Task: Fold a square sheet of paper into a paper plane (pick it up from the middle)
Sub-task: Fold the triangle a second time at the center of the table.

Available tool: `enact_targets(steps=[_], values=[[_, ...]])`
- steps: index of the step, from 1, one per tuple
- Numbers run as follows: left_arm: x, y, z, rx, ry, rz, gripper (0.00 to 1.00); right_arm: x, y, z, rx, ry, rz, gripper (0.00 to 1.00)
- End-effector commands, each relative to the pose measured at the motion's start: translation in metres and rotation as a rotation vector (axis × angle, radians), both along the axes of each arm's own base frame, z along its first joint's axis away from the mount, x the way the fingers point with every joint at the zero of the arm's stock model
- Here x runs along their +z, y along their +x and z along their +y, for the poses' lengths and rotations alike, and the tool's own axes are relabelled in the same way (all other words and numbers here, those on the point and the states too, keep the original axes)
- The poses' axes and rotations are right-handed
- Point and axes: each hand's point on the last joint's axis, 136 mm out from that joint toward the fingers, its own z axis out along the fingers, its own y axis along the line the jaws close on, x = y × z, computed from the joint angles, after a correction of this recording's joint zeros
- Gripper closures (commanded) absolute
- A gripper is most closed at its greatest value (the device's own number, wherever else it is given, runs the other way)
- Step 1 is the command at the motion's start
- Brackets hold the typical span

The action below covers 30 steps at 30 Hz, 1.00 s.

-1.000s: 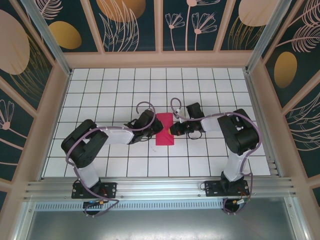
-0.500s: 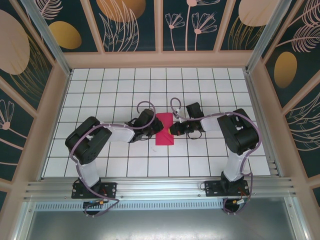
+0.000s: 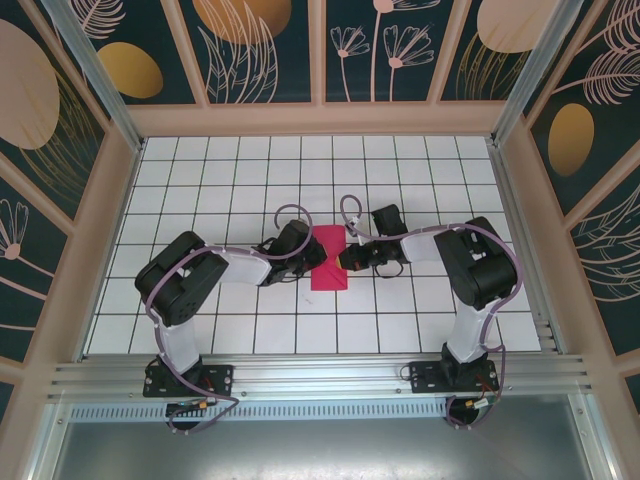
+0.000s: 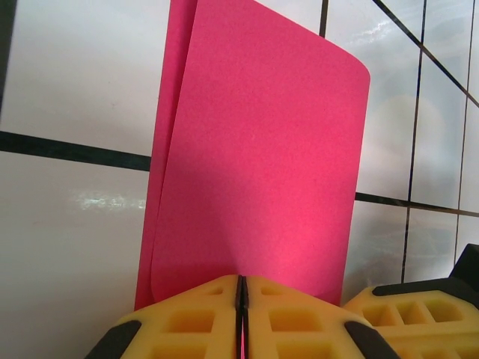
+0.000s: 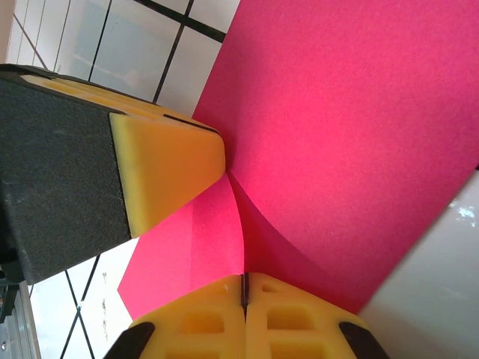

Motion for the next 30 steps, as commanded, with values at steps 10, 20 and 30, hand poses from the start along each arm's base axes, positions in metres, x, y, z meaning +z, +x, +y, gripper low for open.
enact_targets(steps=[10, 20, 30], values=[[0.041, -0.003, -0.018, -0.072, -0.057, -0.046, 0.89, -0.026, -0.002, -0.002, 0.011, -0.084, 0.002, 0.98], [0.004, -0.009, -0.017, -0.061, -0.017, 0.02, 0.91, -0.026, -0.003, -0.002, 0.013, -0.085, 0.003, 0.98], [-0.031, -0.02, -0.005, -0.053, 0.055, 0.079, 0.93, -0.017, 0.001, 0.001, 0.002, -0.067, -0.001, 0.88]])
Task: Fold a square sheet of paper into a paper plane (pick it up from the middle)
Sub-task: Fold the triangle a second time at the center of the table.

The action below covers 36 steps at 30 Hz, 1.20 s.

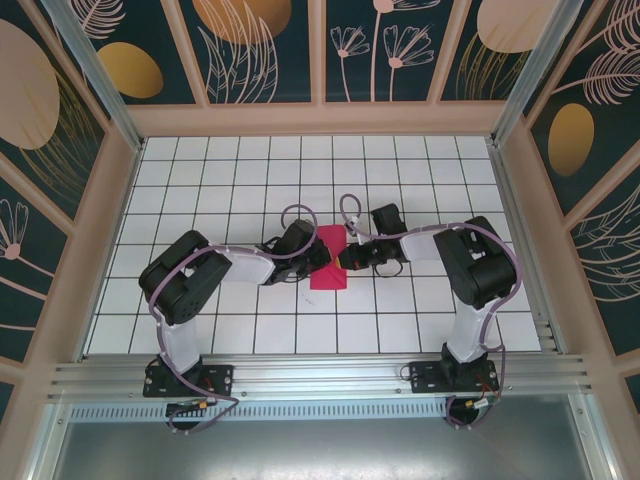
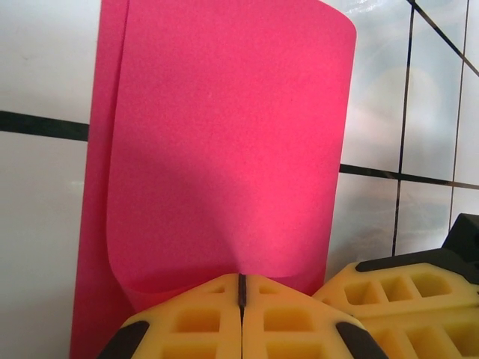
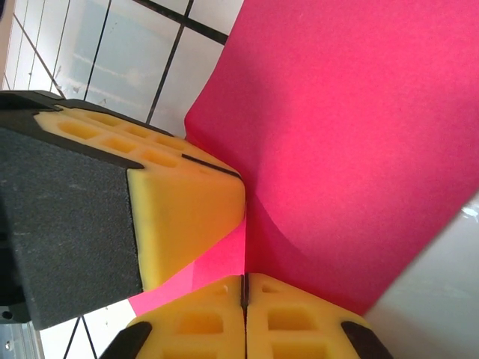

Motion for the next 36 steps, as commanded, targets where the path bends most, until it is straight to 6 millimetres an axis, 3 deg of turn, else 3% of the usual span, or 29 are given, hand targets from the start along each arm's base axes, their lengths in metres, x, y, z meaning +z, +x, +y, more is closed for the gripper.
enact_targets(steps=[1, 12, 14, 18, 25, 29, 36], values=[[-0.032, -0.012, 0.013, 0.013, 0.077, 0.057, 0.93, -0.012, 0.003, 0.0, -0.007, -0.064, -0.023, 0.84], [-0.034, -0.018, 0.016, 0.004, 0.091, 0.055, 0.94, 0.044, 0.019, -0.028, -0.154, -0.11, -0.138, 0.65], [-0.034, -0.018, 0.016, 0.005, 0.091, 0.054, 0.94, 0.054, 0.013, -0.029, -0.157, -0.089, -0.136, 0.66], [-0.034, -0.018, 0.016, 0.006, 0.092, 0.053, 0.94, 0.062, -0.009, -0.02, -0.122, -0.008, -0.079, 0.83], [-0.032, -0.017, 0.014, 0.004, 0.083, 0.046, 0.94, 0.048, -0.042, 0.003, -0.036, 0.025, 0.01, 0.94], [-0.03, -0.016, 0.015, 0.011, 0.076, 0.042, 0.94, 0.041, -0.047, 0.014, -0.014, 0.032, 0.033, 0.94], [-0.026, -0.016, 0.016, 0.015, 0.07, 0.031, 0.94, 0.019, -0.047, 0.015, -0.007, -0.004, 0.073, 0.95]])
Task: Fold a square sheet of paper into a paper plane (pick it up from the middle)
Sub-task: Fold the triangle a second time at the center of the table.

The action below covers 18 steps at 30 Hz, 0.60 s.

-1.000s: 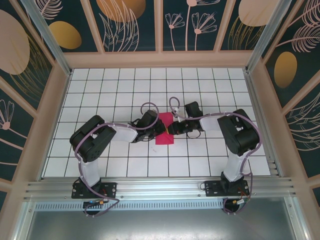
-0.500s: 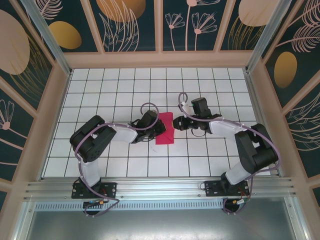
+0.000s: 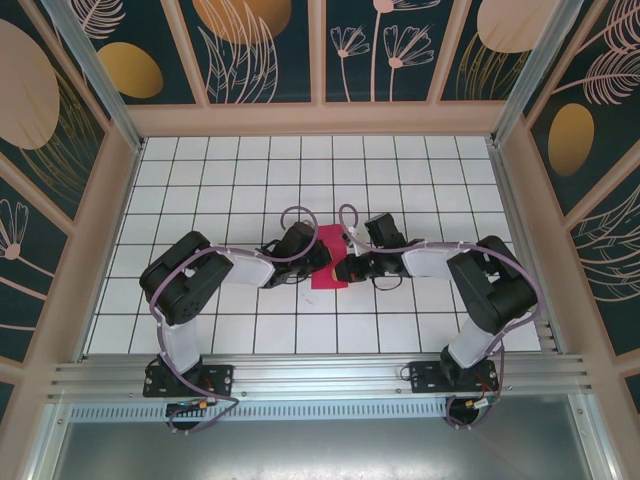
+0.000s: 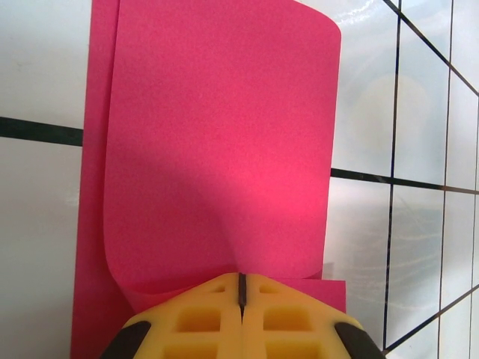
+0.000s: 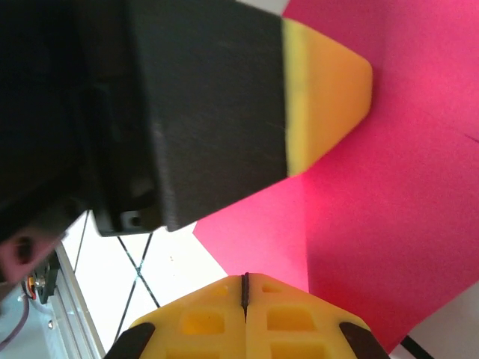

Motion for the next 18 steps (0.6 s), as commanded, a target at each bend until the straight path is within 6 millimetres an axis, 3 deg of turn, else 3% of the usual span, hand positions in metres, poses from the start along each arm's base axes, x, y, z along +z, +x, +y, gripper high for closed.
enact_targets(steps=[1, 10, 18], values=[[-0.026, -0.016, 0.017, 0.01, 0.08, 0.065, 0.94, -0.002, 0.001, 0.006, 0.016, 0.016, 0.011, 0.95], [-0.03, -0.019, 0.019, 0.01, 0.086, 0.07, 0.94, -0.027, 0.0, -0.007, 0.002, -0.066, 0.024, 0.95], [-0.033, -0.022, 0.025, 0.019, 0.102, 0.074, 0.94, -0.013, 0.005, -0.007, 0.01, -0.077, -0.009, 0.93]])
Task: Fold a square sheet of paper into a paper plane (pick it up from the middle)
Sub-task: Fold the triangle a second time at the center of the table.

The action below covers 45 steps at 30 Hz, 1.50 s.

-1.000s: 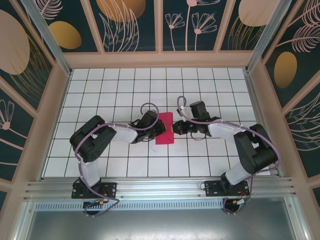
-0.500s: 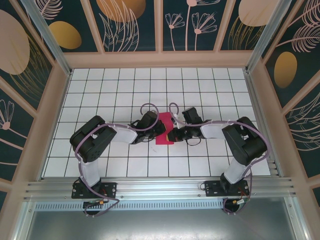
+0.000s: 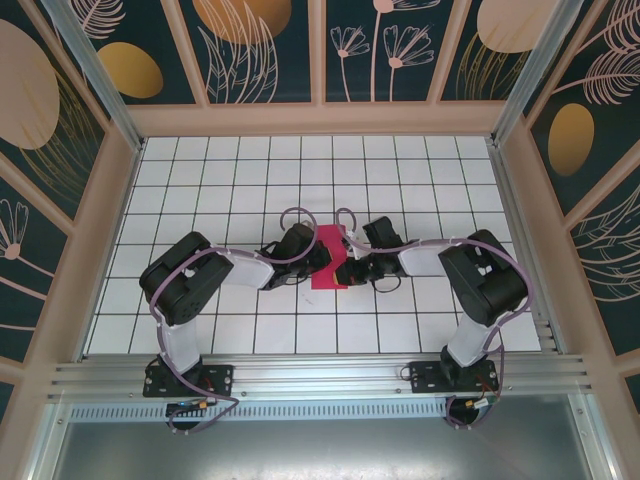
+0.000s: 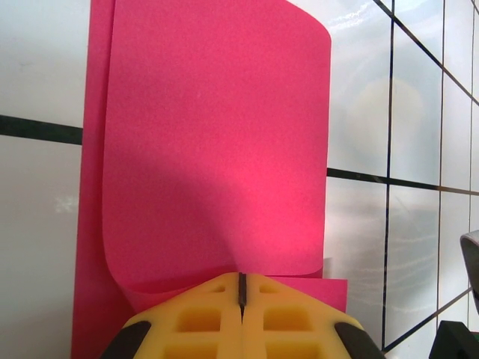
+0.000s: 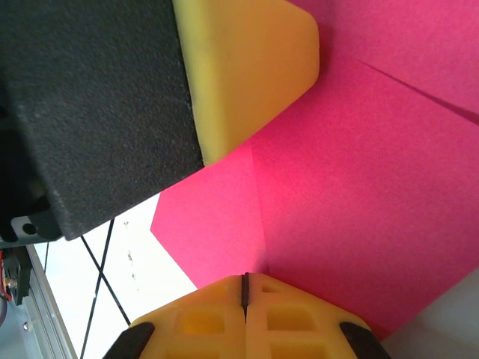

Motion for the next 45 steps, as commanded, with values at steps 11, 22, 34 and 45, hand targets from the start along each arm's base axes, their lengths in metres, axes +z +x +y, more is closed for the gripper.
enact_targets(steps=[11, 22, 34, 45], values=[[-0.033, -0.022, 0.023, 0.013, 0.103, 0.09, 0.94, 0.025, -0.006, 0.002, 0.069, -0.052, -0.097, 0.9], [-0.035, -0.023, 0.024, 0.013, 0.107, 0.093, 0.94, -0.018, 0.001, -0.03, -0.02, -0.237, -0.057, 0.92], [-0.039, -0.025, 0.025, 0.011, 0.111, 0.096, 0.94, -0.024, -0.009, -0.043, -0.109, -0.139, 0.105, 0.93], [-0.041, -0.024, 0.023, 0.01, 0.106, 0.101, 0.95, -0.038, -0.02, -0.057, -0.169, -0.129, 0.234, 0.94]])
